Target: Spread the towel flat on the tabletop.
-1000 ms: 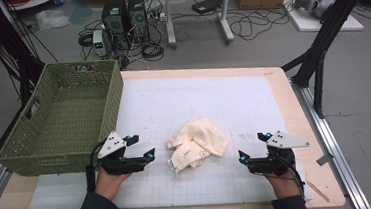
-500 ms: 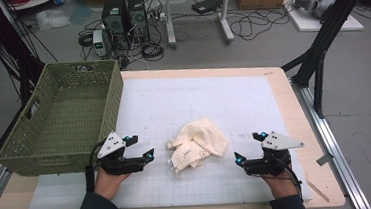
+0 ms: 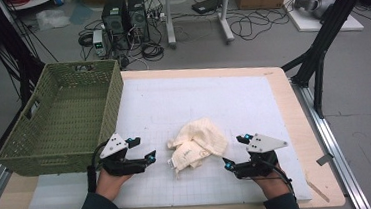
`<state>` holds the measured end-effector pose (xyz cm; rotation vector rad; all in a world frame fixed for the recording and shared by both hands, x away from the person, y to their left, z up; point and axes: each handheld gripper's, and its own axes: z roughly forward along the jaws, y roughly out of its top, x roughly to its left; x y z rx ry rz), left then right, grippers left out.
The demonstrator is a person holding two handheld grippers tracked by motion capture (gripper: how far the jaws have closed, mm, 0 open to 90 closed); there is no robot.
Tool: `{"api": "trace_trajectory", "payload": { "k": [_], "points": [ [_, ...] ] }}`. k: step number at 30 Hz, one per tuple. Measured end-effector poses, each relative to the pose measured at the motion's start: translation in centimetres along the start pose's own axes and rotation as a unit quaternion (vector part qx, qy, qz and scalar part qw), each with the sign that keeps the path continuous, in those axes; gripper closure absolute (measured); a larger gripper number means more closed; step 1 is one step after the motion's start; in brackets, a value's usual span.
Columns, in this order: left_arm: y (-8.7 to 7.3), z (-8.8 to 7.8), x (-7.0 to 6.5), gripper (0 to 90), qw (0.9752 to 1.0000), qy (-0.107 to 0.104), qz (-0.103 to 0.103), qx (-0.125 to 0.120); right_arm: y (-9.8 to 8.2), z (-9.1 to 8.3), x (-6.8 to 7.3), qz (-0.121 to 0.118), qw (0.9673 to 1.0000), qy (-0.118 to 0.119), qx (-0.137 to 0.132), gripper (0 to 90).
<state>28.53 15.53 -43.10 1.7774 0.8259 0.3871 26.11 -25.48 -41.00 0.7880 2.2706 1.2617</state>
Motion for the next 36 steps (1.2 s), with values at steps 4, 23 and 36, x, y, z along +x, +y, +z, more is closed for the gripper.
{"api": "trace_trajectory", "payload": {
  "k": [4,23,36],
  "points": [
    [0.0,0.2,-0.2,23.0,1.0,-0.004,0.002,0.001,0.2,1.4,0.2,-0.014,0.9996,0.011,0.021,20.6],
    [-0.2,0.3,0.3,24.5,0.9999,-0.007,-0.011,0.003,1.1,7.0,1.5,-0.08,0.9901,-0.007,0.115,73.4],
    [-0.2,0.4,0.7,24.5,0.9998,-0.004,-0.017,0.002,4.6,6.2,1.5,-0.069,0.9933,0.03,0.088,86.4]
  ]
}}
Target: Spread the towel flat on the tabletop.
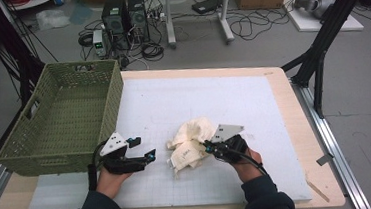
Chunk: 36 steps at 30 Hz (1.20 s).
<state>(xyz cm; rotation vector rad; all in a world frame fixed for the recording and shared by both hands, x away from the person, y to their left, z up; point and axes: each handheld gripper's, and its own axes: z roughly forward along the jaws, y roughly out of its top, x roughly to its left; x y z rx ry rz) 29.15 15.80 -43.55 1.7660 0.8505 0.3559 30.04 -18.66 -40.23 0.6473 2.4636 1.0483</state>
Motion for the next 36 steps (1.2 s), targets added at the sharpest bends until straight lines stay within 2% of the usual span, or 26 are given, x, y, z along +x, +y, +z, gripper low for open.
{"api": "trace_trajectory", "payload": {
  "k": [3,6,9,14,18,21,24,25,27,30,31,32,34,36],
  "points": [
    [0.0,0.1,-0.1,24.6,1.0,-0.002,-0.001,0.0,0.9,-0.1,-1.5,0.017,0.9995,-0.025,-0.011,86.4],
    [-0.1,0.3,-0.1,24.6,1.0,-0.004,0.0,0.003,1.7,0.2,-3.2,0.033,0.9982,-0.049,-0.01,86.4],
    [-0.1,0.3,-0.1,24.6,1.0,-0.006,0.0,0.004,2.3,0.8,-4.7,0.044,0.997,-0.064,-0.002,86.5],
    [-0.1,0.3,-0.1,24.7,1.0,-0.005,-0.003,0.003,3.2,1.9,-7.2,0.073,0.9946,-0.074,-0.003,86.5],
    [-0.1,0.4,-0.1,24.7,1.0,-0.006,-0.004,0.003,3.4,3.2,-9.0,0.083,0.9923,-0.09,0.017,86.4],
    [-0.1,0.3,-0.2,24.7,1.0,-0.006,-0.004,0.002,3.4,4.2,-10.3,0.094,0.9892,-0.107,0.036,86.5],
    [-0.1,0.3,-0.2,24.7,1.0,-0.006,-0.003,0.001,3.3,5.0,-11.5,0.111,0.9854,-0.125,0.033,86.6],
    [-0.1,0.3,-0.2,24.7,1.0,-0.006,-0.004,0.001,3.3,5.4,-11.9,0.119,0.9836,-0.13,0.04,86.5],
    [-0.1,0.3,-0.3,24.7,1.0,-0.007,-0.003,0.002,3.0,6.1,-12.4,0.131,0.9793,-0.143,0.057,86.5],
    [-0.1,0.4,-0.3,25.1,1.0,-0.008,-0.002,0.002,2.7,7.0,-12.8,0.149,0.9745,-0.153,0.067,86.4],
    [-0.1,0.4,-0.3,25.1,1.0,-0.009,-0.002,0.002,2.5,7.3,-12.8,0.156,0.9741,-0.148,0.071,86.1],
    [-0.1,0.4,-0.3,25.3,1.0,-0.009,-0.001,0.002,2.4,7.6,-12.7,0.151,0.9747,-0.144,0.08,84.3],
    [-0.1,0.4,-0.2,25.4,1.0,-0.009,-0.002,0.002,2.5,8.0,-12.3,0.15,0.9757,-0.135,0.084,73.5],
    [-0.1,0.3,-0.2,25.4,1.0,-0.008,-0.003,0.001,2.7,7.8,-12.0,0.153,0.9762,-0.133,0.078,67.3]
  ]
}}
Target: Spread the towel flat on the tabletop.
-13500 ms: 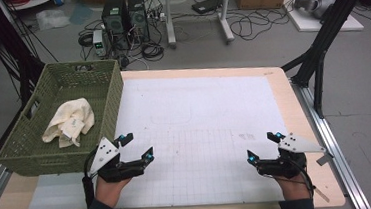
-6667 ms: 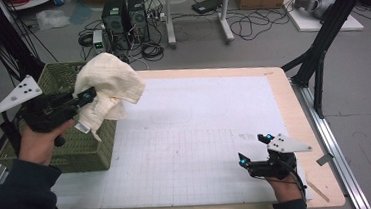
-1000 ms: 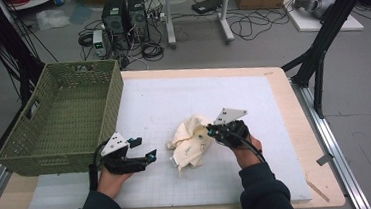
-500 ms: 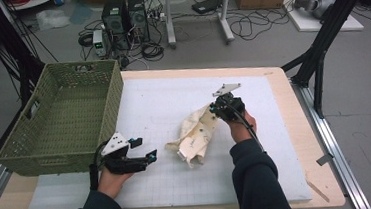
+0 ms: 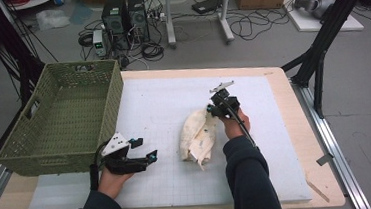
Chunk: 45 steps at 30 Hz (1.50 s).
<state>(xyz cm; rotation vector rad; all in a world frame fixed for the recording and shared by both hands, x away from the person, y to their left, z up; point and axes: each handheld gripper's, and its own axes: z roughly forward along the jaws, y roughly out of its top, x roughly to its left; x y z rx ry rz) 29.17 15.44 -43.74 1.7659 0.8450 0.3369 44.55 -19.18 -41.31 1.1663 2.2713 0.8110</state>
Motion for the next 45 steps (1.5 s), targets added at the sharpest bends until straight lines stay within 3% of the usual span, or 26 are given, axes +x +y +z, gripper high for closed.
{"api": "trace_trajectory", "payload": {
  "k": [7,14,20,27,32,38,41,45],
  "points": [
    [0.1,0.0,-0.2,25.4,1.0,0.0,0.005,0.0,0.1,-3.5,0.0,-0.002,0.9985,0.002,-0.054,52.6],
    [0.1,0.1,-0.4,28.5,0.9999,-0.009,0.006,0.001,-0.7,-6.1,-0.1,-0.026,0.997,0.015,-0.071,52.7],
    [0.2,0.3,-0.5,32.3,0.9996,-0.026,0.008,0.004,-1.8,-7.8,-0.5,-0.031,0.9932,0.04,-0.104,47.5],
    [0.8,1.2,-1.2,36.3,0.9984,-0.053,0.018,0.004,-4.8,-9.0,1.2,-0.044,0.9907,0.058,-0.115,37.1],
    [1.2,2.8,-1.9,37.6,0.9967,-0.065,0.035,0.034,-6.9,-9.3,2.6,-0.037,0.9899,0.078,-0.112,31.0],
    [0.8,5.0,-2.6,42.7,0.9925,-0.07,0.052,0.086,-8.6,-9.8,3.4,-0.023,0.989,0.086,-0.118,27.5],
    [0.5,5.9,-2.6,52.9,0.9891,-0.071,0.06,0.114,-9.0,-10.0,3.7,-0.014,0.9892,0.086,-0.118,23.8],
    [0.5,5.9,-2.5,79.9,0.9892,-0.056,0.062,0.12,-9.1,-10.2,4.1,-0.015,0.9884,0.096,-0.117,20.8]
  ]
}}
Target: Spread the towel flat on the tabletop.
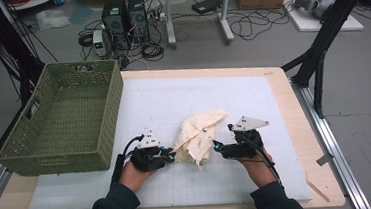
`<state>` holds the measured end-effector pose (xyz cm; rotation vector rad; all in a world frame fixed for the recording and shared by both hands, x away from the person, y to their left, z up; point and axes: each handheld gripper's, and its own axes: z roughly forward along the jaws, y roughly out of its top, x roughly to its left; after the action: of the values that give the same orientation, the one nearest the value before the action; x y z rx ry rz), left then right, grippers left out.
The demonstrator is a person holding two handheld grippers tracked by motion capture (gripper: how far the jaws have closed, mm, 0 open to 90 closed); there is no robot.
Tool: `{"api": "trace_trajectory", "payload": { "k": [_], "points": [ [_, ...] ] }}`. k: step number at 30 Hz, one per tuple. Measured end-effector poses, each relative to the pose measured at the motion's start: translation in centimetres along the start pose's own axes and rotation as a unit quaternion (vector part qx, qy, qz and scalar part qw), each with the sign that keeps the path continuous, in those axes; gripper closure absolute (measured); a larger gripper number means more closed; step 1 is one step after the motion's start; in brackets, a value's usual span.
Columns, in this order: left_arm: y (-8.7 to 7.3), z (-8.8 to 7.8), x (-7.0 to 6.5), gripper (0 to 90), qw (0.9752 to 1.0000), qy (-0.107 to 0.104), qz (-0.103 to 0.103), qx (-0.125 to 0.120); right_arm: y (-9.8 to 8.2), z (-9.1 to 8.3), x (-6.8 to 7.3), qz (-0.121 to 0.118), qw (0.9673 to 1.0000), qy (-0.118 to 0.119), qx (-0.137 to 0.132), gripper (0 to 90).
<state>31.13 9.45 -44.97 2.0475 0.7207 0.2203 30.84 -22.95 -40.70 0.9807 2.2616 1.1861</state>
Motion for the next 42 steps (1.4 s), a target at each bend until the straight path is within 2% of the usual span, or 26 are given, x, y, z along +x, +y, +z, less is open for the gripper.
{"api": "trace_trajectory", "payload": {
  "k": [1,3,5,8,12,16,19,21,23,25,27,29,36,39,42],
  "points": [
    [0.0,0.0,0.1,85.0,1.0,0.001,-0.005,-0.004,0.0,0.0,0.1,-0.001,1.0,0.004,0.0,20.8],
    [0.0,-0.4,0.4,86.5,0.9998,0.005,-0.01,-0.016,0.1,0.0,0.3,-0.001,1.0,0.008,-0.001,20.7],
    [0.0,-1.0,0.9,86.7,0.9989,0.009,-0.025,-0.037,0.2,0.1,0.6,0.0,0.9999,0.014,-0.003,20.8],
    [0.1,-2.0,1.7,86.7,0.9971,0.023,-0.038,-0.062,0.5,0.1,1.2,-0.009,0.9998,0.017,-0.006,25.6],
    [0.3,-3.6,2.9,86.7,0.9933,0.035,-0.058,-0.094,1.0,0.7,2.1,-0.012,0.9988,0.048,-0.006,31.1],
    [0.3,-4.4,3.6,86.7,0.9907,0.048,-0.067,-0.108,1.6,2.6,2.9,-0.012,0.9967,0.08,0.005,35.9],
    [0.2,-4.6,3.8,86.7,0.9906,0.05,-0.068,-0.108,1.8,4.5,3.7,-0.011,0.9945,0.101,0.023,40.1],
    [0.2,-4.6,3.8,86.7,0.9906,0.051,-0.069,-0.107,1.7,6.1,4.1,-0.013,0.9924,0.114,0.045,45.7],
    [0.2,-4.7,3.9,86.7,0.9901,0.051,-0.071,-0.109,1.5,7.1,4.3,-0.011,0.9898,0.128,0.062,56.0],
    [0.2,-4.8,4.0,86.7,0.9895,0.053,-0.074,-0.112,1.4,7.7,4.7,-0.022,0.9888,0.128,0.073,67.2],
    [0.1,-5.0,4.2,86.7,0.9885,0.055,-0.08,-0.116,1.6,7.3,4.8,-0.029,0.9891,0.128,0.065,78.7],
    [0.0,-5.1,4.4,86.7,0.9876,0.056,-0.085,-0.119,1.6,6.8,4.6,-0.033,0.9887,0.132,0.063,82.7],
    [0.1,-4.8,4.4,86.8,0.9875,0.053,-0.093,-0.116,1.1,4.7,4.0,-0.036,0.9866,0.148,0.058,85.0],
    [0.1,-4.6,4.7,86.8,0.9864,0.06,-0.1,-0.116,0.9,3.3,3.5,-0.039,0.9852,0.156,0.06,85.2],
    [0.3,-4.3,4.7,86.8,0.9864,0.065,-0.101,-0.113,0.3,1.9,2.8,-0.032,0.9847,0.159,0.065,85.6]
  ]
}}
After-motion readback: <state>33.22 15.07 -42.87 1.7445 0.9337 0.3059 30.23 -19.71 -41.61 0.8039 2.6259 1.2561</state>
